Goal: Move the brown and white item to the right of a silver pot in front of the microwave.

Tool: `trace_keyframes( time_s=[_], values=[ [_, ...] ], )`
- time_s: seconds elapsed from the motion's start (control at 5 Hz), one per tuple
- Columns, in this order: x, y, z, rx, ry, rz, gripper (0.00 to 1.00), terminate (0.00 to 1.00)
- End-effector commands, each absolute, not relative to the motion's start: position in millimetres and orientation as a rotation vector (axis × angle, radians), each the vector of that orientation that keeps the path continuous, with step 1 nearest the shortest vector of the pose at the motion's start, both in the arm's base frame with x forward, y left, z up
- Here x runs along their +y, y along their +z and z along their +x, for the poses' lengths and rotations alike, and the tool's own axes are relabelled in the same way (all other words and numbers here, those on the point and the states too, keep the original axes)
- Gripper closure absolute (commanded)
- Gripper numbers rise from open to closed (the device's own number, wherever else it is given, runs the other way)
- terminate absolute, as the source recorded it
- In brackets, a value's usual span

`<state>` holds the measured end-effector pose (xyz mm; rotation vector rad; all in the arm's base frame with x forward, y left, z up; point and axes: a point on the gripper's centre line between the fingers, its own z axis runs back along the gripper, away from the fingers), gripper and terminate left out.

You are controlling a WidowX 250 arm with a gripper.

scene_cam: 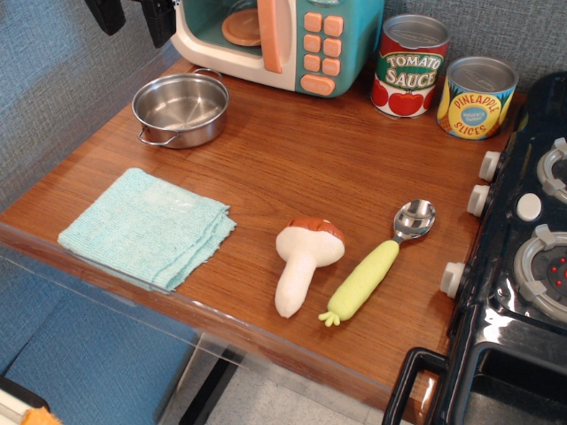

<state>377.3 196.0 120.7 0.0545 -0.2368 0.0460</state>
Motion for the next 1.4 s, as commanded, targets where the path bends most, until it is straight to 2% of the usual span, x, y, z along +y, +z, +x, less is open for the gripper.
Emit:
trace_keyframes(
  time_s=[0.0, 0.2, 0.6, 0.8, 1.2],
  values=[
    [196, 121, 377, -0.237, 0.046, 0.054, 0.00, 0.00],
    [166, 116, 350, -0.200, 0.026, 0.063, 0.00, 0.00],
    [90, 120, 276, -0.246, -0.059, -0.023, 0.00, 0.00],
    [63, 107, 260, -0.216, -0.045, -0.028, 0.00, 0.00],
    [13, 89, 266, -0.258, -0.020, -0.009, 0.00, 0.00]
  ],
)
